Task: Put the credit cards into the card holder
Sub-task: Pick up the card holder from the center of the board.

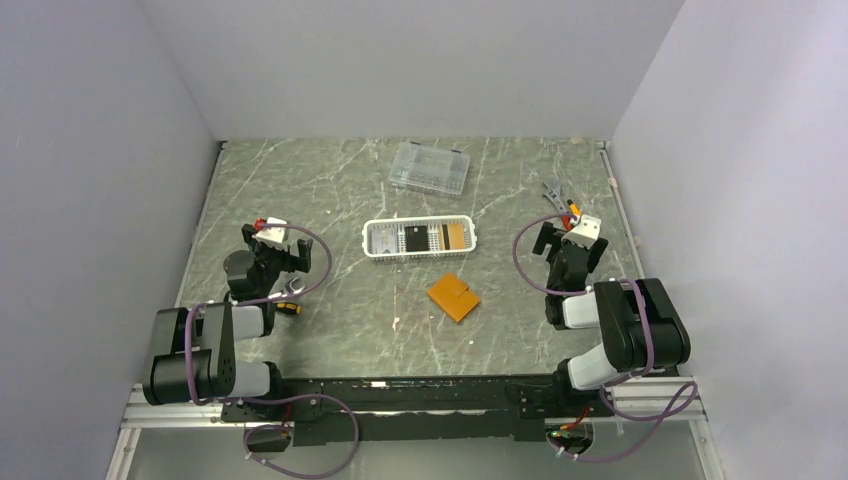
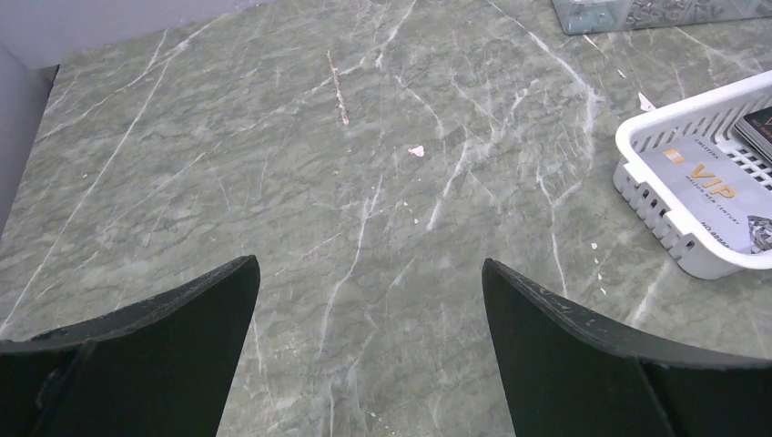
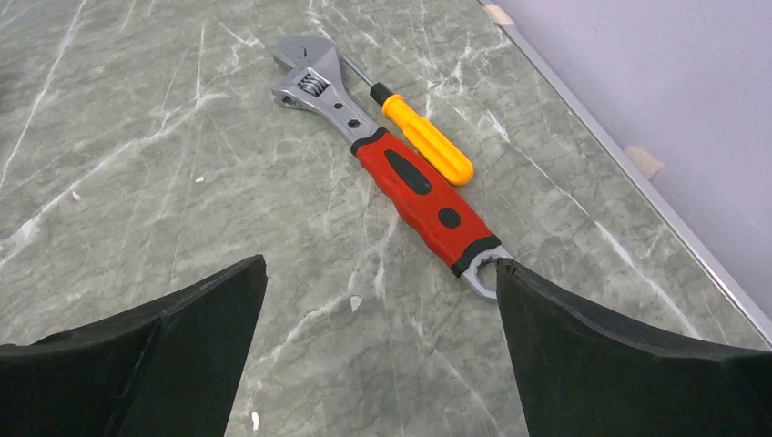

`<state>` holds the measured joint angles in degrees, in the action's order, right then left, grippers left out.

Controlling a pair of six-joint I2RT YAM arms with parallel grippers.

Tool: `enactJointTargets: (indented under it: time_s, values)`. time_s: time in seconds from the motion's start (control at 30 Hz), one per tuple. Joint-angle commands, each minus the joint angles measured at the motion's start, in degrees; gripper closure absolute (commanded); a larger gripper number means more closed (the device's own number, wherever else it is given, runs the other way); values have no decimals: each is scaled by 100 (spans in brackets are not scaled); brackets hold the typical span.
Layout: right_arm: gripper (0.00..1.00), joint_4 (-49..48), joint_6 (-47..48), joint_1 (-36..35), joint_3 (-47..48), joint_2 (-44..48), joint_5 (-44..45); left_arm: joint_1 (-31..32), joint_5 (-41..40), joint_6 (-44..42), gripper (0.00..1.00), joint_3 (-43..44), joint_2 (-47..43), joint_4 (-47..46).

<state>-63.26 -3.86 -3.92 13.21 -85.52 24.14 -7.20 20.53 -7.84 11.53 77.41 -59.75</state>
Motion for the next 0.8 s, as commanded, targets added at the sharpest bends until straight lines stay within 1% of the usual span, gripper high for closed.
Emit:
enactJointTargets:
  time_s: [0.0,0.1,0.2,0.23,0.3,0.33,0.37,0.4,0.43,0.5,0.53,0.57,0.6,0.67,0.7,0.77]
  values:
    - [0,-221,-23,-7,32,53,101,-6,-3,42,1,49,-43,-209]
    - [0,-340,34,-21,-4,70,178,-6,-7,43,1,48,-45,-216]
    - [0,76,76,-62,91,359,152,7,-27,32,1,103,-37,-149]
    - [0,321,63,-139,225,526,524,10,-15,29,1,70,-43,-170]
    - [0,2487,-439,-184,990,860,1094,1,-22,65,1,32,-63,-306]
    - [0,3259,-682,-164,1590,873,1285,-15,24,57,1,105,-130,-150]
    - [0,3897,-723,-155,1976,815,1275,4,0,-34,1,227,-307,434]
    - [0,4430,-688,-156,2354,729,1091,40,-5,-18,1,325,-348,557]
    - [0,4837,-813,-157,2668,640,937,47,152,-90,1,524,-442,1012]
    - [0,5228,-1197,-154,2992,628,534,163,62,-94,1,1222,-573,2565]
    - [0,5449,-1610,-138,3093,681,250,211,43,-53,1,1844,-564,3412]
    - [0,5681,-2163,-95,3203,773,29,261,62,-13,1,2223,-540,4143]
    - [0,5823,-2531,36,3252,879,-490,316,72,16,1,2558,-522,4701]
    - [0,5357,-2730,440,3065,1059,-2366,480,151,12,1,2999,-575,5553]
    - [0,5173,-2752,578,3023,1097,-2993,564,206,6,1,3121,-664,5811]
    - [0,5438,-2735,587,3180,1083,-3296,769,251,-63,1,3288,-872,6307]
